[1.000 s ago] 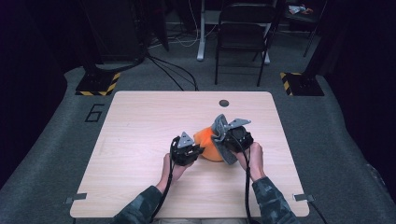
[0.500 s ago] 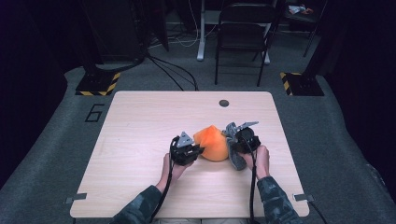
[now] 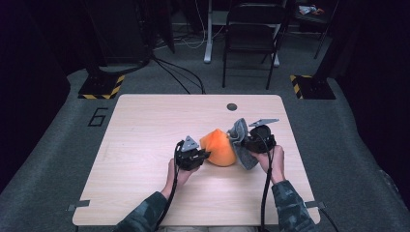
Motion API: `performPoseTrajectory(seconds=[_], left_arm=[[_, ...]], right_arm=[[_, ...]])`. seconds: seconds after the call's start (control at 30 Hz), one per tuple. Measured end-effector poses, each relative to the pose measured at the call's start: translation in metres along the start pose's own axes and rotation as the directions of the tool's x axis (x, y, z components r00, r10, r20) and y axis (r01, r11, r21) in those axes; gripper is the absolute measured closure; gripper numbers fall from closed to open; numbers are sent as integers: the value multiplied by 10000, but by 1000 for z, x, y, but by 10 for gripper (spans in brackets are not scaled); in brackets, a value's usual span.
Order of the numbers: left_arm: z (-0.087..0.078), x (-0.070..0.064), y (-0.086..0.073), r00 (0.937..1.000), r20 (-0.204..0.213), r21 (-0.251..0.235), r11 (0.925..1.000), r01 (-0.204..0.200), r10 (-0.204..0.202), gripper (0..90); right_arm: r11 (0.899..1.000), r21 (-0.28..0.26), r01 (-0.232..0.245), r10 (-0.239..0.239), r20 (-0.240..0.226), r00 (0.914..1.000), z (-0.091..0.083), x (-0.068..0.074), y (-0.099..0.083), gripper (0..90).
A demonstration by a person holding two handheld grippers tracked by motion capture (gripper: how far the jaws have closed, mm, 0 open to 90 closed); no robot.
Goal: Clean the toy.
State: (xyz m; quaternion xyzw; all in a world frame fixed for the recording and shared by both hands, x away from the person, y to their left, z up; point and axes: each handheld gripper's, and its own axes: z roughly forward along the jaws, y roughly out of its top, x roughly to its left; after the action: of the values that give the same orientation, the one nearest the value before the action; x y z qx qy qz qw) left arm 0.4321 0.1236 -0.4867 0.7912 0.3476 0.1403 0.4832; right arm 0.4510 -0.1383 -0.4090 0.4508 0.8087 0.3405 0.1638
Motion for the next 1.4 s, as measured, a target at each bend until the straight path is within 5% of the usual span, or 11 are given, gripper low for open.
performPoseTrajectory(seconds=[0.07, 0.13, 0.27, 0.43, 0.6, 0.77, 0.9, 1.07, 1.4], left_arm=[[0, 1, 0, 9999, -103, 70, 9999, -117, 117, 760], [-1, 1, 1, 9998, -143, 147, 9998, -168, 170, 668], [-7, -4, 8, 9871, -664, 58, 9894, -1454, 1454, 402], [8, -9, 3, 9765, -537, 525, 9771, -2060, 2088, 453], [8, -5, 1, 9871, -647, 239, 9891, -1452, 1465, 730], [0, -4, 9, 9965, -340, 68, 9971, -762, 764, 787], [-8, -11, 19, 9997, 65, 88, 9997, -249, 248, 788], [-5, -12, 16, 9994, 105, 413, 9986, -330, 326, 784], [0, -1, 9, 9996, 251, 382, 9991, -160, 150, 774]], right_arm=[[9969, 485, 627, -621, -129, 9980, 10, 17, 0, 715], [9934, 619, 961, -982, 327, 9946, 23, 27, -4, 716], [9950, 393, 921, -928, 176, 9955, 25, 22, -5, 716], [9959, 201, 881, -885, 209, 9959, 28, 20, -6, 716], [9988, -149, 477, -479, -97, 9988, 25, 14, -6, 716], [9965, -580, 607, -599, 147, 9981, 3, 22, 6, 717], [9821, -1330, 1331, -1328, 111, 9911, -15, 43, 17, 717], [9756, -402, 2157, -2121, 782, 9741, 15, 60, 8, 715], [9922, -13, 1247, -1245, 517, 9909, 28, 30, -4, 715]])
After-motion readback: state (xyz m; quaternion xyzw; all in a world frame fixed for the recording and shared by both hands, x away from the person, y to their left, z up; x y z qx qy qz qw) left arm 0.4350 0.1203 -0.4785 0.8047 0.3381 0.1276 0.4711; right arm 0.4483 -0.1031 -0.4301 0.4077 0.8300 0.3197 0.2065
